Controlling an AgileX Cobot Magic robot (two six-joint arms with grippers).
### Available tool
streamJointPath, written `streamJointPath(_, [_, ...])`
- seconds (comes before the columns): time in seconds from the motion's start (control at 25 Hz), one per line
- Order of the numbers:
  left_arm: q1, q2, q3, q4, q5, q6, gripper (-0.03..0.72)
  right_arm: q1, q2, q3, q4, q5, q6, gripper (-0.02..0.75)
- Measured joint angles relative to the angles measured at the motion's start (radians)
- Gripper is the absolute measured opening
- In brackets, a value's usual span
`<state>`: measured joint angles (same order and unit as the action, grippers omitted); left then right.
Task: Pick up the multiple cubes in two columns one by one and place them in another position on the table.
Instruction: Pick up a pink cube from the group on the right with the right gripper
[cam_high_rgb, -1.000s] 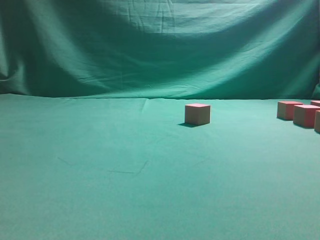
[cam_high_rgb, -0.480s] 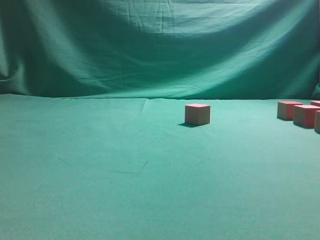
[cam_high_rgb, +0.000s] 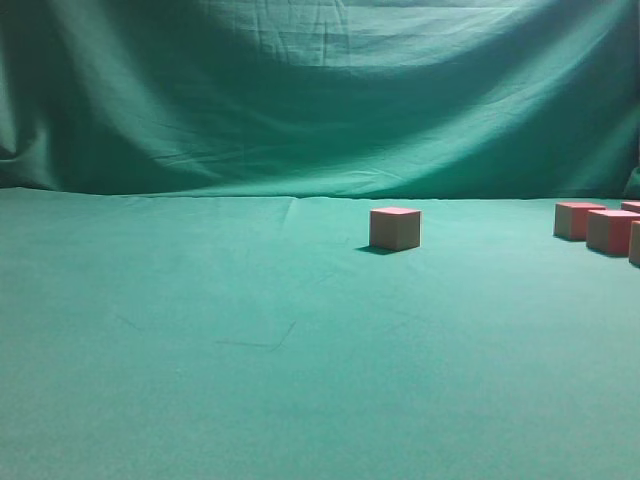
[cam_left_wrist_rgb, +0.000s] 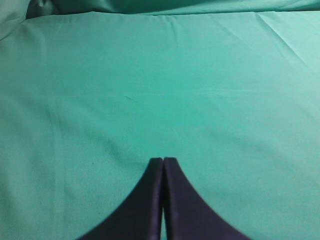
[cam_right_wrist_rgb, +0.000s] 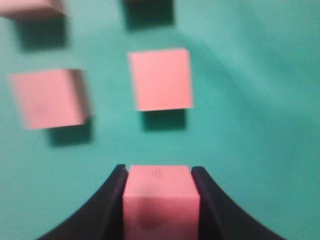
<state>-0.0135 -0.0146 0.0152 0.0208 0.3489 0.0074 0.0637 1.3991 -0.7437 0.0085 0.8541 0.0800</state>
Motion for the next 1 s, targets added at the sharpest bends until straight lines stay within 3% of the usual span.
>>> streamJointPath(0.16, [0.0,0.0,0.0,0.0,0.0,0.0,0.0,0.027,-0.092,-0.13,0.197,0.114,-0.175,0.266])
streamJointPath(0.32, [0.0,0.0,0.0,0.0,0.0,0.0,0.0,0.141,-0.114,-0.295,0.289,0.161,-0.259,0.266])
streamJointPath(0.76, [0.0,0.0,0.0,0.0,0.0,0.0,0.0,0.468,0.259,-0.835,0.246,0.343,-0.302,0.266])
streamJointPath(1.0, [0.0,0.0,0.0,0.0,0.0,0.0,0.0,0.579,0.539,-1.1,0.155,0.385,-0.398,0.266])
